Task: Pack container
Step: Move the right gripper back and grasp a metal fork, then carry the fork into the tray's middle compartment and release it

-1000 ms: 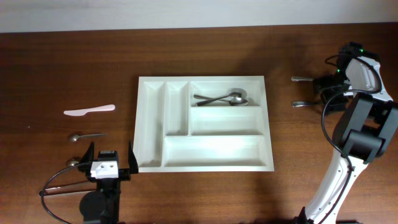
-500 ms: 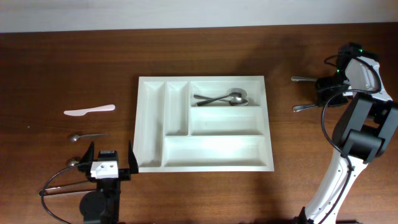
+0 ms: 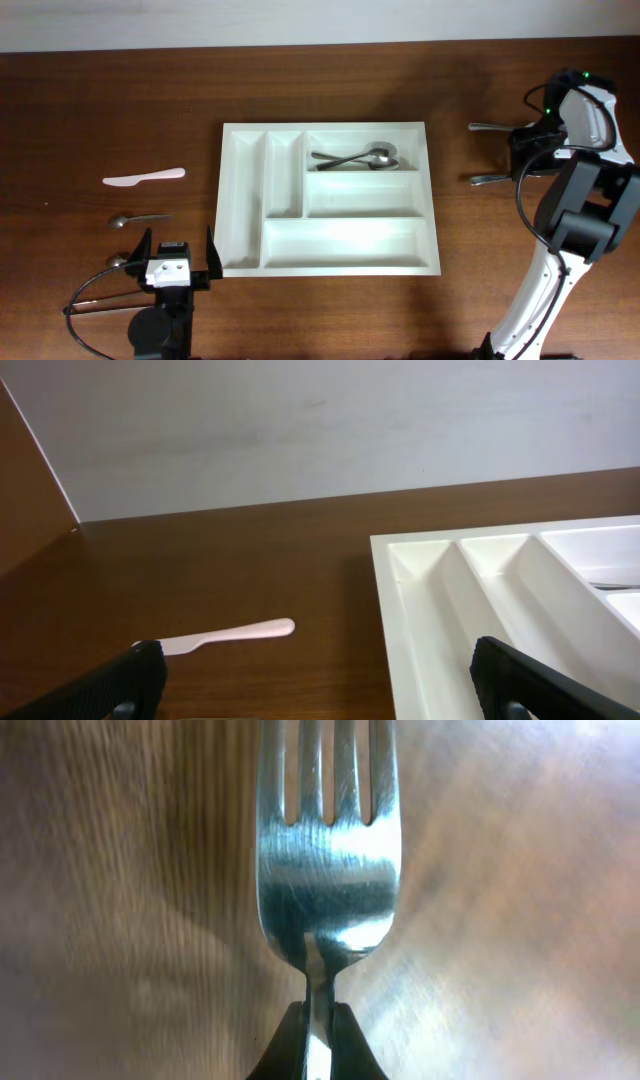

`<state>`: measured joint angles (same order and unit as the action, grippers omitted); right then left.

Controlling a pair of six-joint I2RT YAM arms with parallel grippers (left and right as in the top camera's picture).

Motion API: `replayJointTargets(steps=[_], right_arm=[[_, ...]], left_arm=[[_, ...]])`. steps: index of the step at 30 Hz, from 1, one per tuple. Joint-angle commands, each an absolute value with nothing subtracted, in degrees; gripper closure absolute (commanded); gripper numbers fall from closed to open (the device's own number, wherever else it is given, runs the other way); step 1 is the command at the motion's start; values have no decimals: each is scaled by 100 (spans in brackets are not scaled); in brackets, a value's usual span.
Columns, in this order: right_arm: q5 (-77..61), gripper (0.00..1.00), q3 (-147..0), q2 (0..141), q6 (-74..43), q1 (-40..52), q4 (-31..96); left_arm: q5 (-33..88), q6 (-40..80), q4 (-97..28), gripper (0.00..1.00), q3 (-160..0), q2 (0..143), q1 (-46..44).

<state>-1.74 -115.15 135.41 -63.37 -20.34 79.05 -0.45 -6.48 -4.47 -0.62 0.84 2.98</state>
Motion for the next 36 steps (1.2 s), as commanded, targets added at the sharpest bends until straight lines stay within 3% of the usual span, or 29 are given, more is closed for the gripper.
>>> replayJointTargets(steps=[1,10,21,28,36], right_arm=[[-357,96,-11734,12752,-6794,-1846,8084],[-434,96,-11734,11651,-7732,-578,8685],[-410,96,-11391,11489,-9310,1345,8790],[-414,94,-10960,11491,-10342,1944,8772],[-451,93,-10610,11489,-10704,2287,8294]], left_arm=[[-38,-740,-478,1,-51,34,316],[-38,-740,-478,1,-51,34,316],[-40,-740,-478,1,-51,34,316],[-40,-740,-478,1,-51,34,316],[-38,-740,-478,1,-51,34,316]])
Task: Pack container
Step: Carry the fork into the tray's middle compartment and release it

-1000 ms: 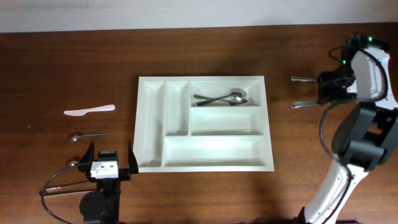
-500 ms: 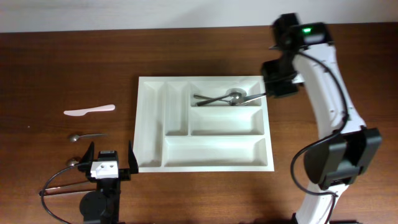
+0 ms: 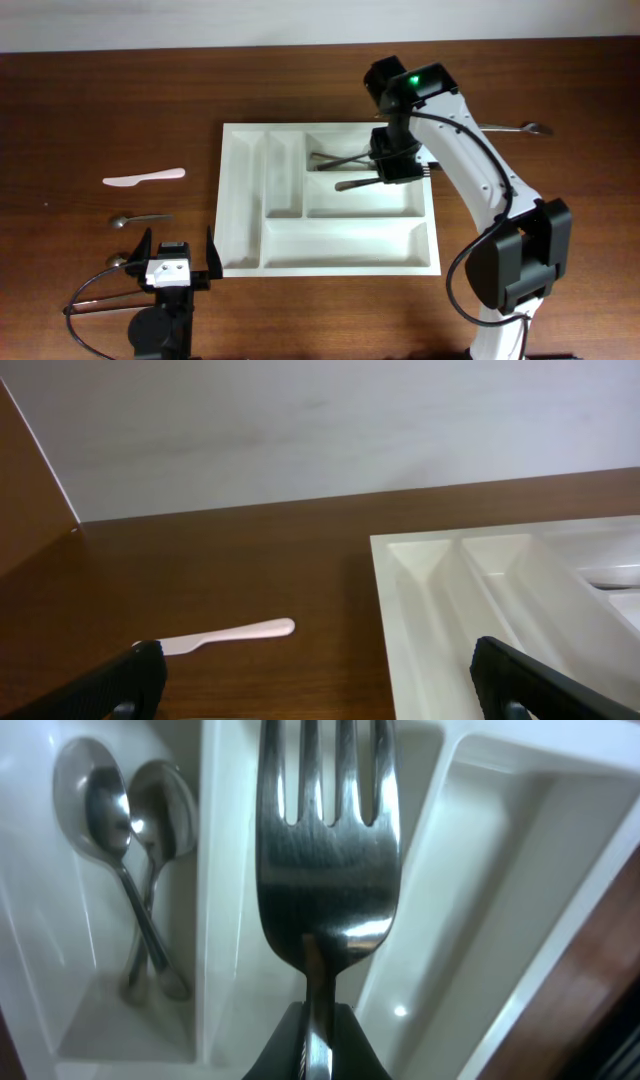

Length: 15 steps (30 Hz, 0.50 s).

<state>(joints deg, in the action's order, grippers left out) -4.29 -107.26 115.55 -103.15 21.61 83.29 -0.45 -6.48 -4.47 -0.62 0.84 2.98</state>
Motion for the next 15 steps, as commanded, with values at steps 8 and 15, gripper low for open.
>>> replayJointTargets(steps=[8,15], right_arm=[[-449,89,-10554,11491,-10700,2287,8014],[-405,69,-10554,11491,-10698,2287,8007]], left_arm=[[-40,-740,-478,1,-51,34,316],[-38,-740,-478,1,-51,34,316]])
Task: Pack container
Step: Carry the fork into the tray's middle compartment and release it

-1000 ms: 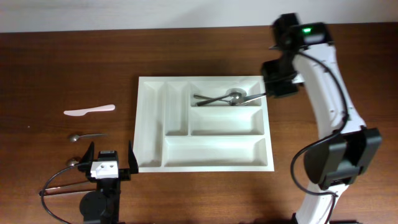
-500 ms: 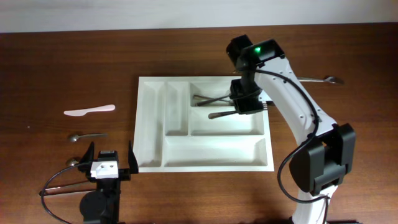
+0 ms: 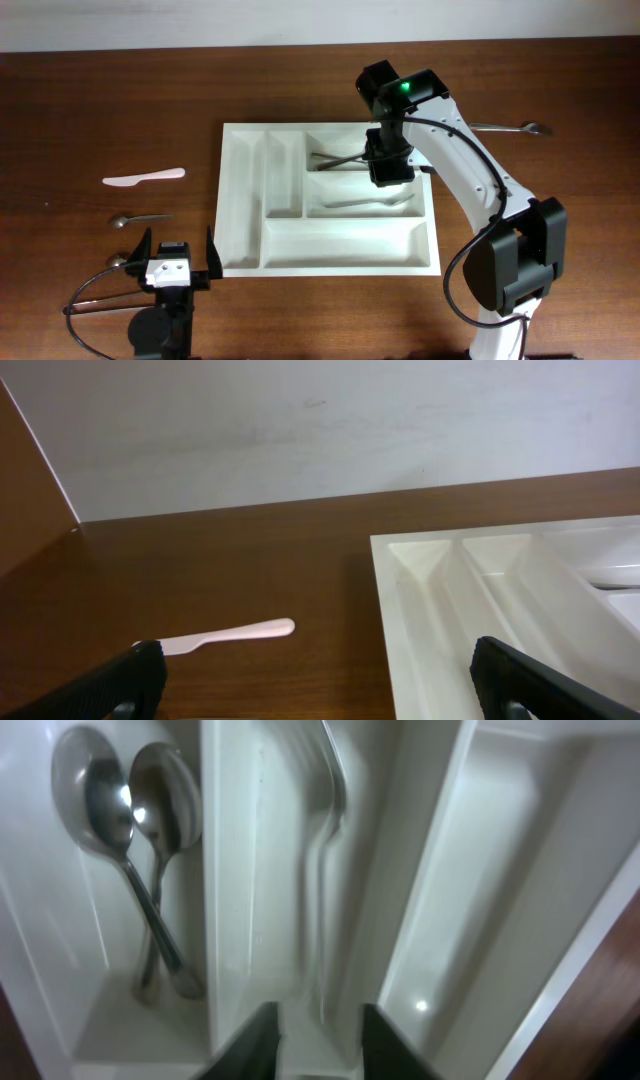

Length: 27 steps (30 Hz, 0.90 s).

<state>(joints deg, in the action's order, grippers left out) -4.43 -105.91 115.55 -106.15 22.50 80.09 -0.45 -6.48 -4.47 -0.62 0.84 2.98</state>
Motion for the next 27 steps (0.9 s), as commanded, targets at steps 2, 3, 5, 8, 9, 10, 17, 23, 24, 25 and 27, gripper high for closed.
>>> replayJointTargets(steps=[2,3,5,8,9,10,17,23,24,25,27], right_arm=[[-344,68,-10554,11491,-10694,2285,8005],[-259,68,-10554,11491,-10650,2285,8005],[-21,65,-10554,11491,-10519,2285,7996],[537,52,-10556,11489,-10123,2220,7900],[766,41,-10567,11489,-9904,2158,7839],[996,25,-10600,11489,-9618,2067,7791],[834,1,-10969,11489,-5225,720,6388],[-395,1,-10969,11489,-2877,-384,5907],[-429,1,-10967,11489,-2904,-517,5966],[-473,1,-10967,11489,-2899,-648,5937],[-493,1,-10967,11489,-2880,-832,5756]], left_arm=[[-40,-740,-478,1,-51,34,316],[-38,-740,-478,1,-51,36,316],[-38,-740,-478,1,-51,34,316],[-38,-740,-478,1,-51,34,316],[-38,-740,-478,1,-51,34,316],[-40,-740,-478,1,-51,34,316],[-38,-740,-478,1,-51,34,316],[-40,-740,-478,1,-51,36,316],[-38,-740,-478,1,-51,34,316],[-40,-740,-478,1,-51,34,316],[-38,-740,-478,1,-51,34,316]])
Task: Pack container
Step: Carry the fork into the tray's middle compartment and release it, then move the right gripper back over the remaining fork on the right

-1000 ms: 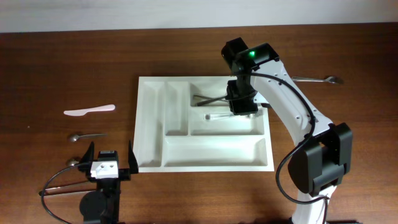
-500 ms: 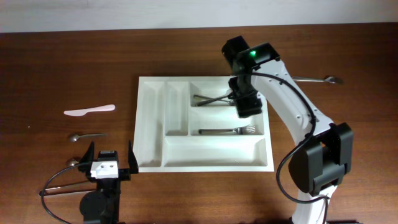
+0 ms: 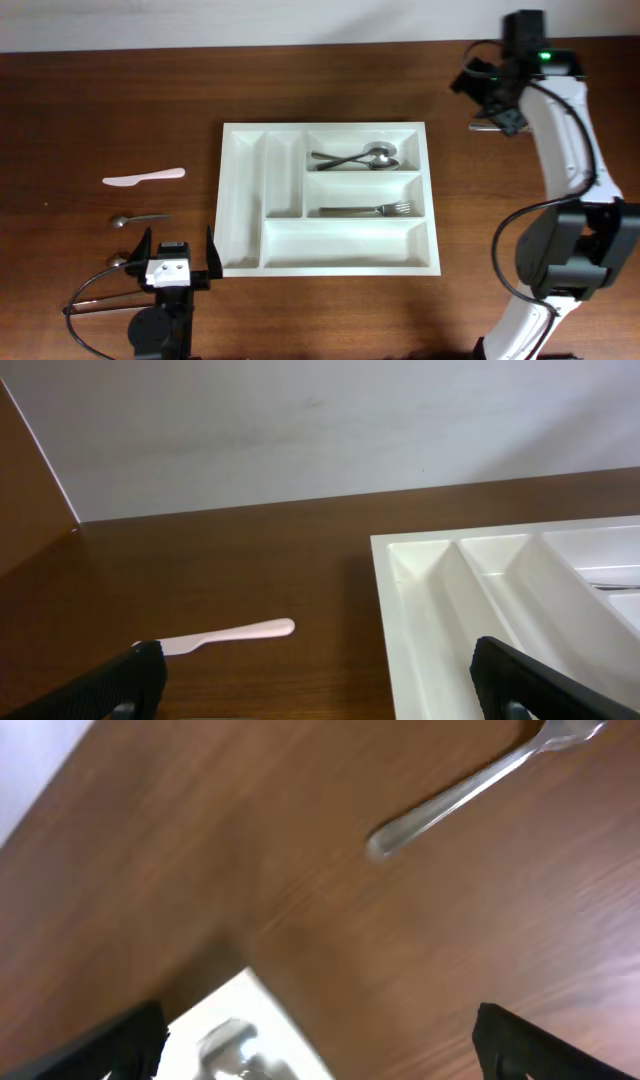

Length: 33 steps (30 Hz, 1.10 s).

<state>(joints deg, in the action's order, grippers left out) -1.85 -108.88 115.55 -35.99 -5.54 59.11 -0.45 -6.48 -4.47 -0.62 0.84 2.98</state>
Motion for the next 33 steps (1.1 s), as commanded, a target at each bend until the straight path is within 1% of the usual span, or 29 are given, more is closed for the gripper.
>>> replayJointTargets(steps=[1,6,10,14,21,24,25,26,27,28,29,30,31,33], right_arm=[[-493,1,-10967,11489,-2869,-943,5636],[-491,1,-10967,11557,-2875,-1426,5170],[-622,0,-10967,11815,-2939,-1717,5065],[-1614,0,-10969,12029,-2132,-1776,4541],[-1658,1,-10969,12204,-2115,-1785,3815],[-2005,1,-10969,12342,-1793,-1809,3588],[-1981,0,-10969,12392,-1776,-1806,3555],[-1981,2,-10969,12409,-1778,-1806,3509],[-1955,5,-10969,12433,-1772,-1806,3481],[-1933,44,-10969,12484,-1688,-1802,3382],[-1876,75,-10969,12492,-1693,-1802,3354],[-1796,81,-10969,12512,-1693,-1802,3328],[-1715,84,-10969,12523,-1693,-1802,3308],[-1579,85,-10969,12580,-1693,-1802,3227]], left_arm=[[-38,-740,-478,1,-51,34,316],[-38,-740,-478,1,-51,34,316],[-40,-740,-478,1,-51,34,316],[-40,-740,-478,1,-51,34,316],[-38,-740,-478,1,-51,34,316],[-38,-740,-478,1,-51,34,316],[-38,-740,-478,1,-51,36,316],[-38,-740,-478,1,-51,34,316],[-40,-740,-478,1,-51,34,316],[-38,-740,-478,1,-51,34,316],[-40,-740,-478,1,-51,34,316],[-38,-740,-478,1,-51,36,316],[-38,-740,-478,1,-51,34,316],[-40,-740,-478,1,-51,34,316]])
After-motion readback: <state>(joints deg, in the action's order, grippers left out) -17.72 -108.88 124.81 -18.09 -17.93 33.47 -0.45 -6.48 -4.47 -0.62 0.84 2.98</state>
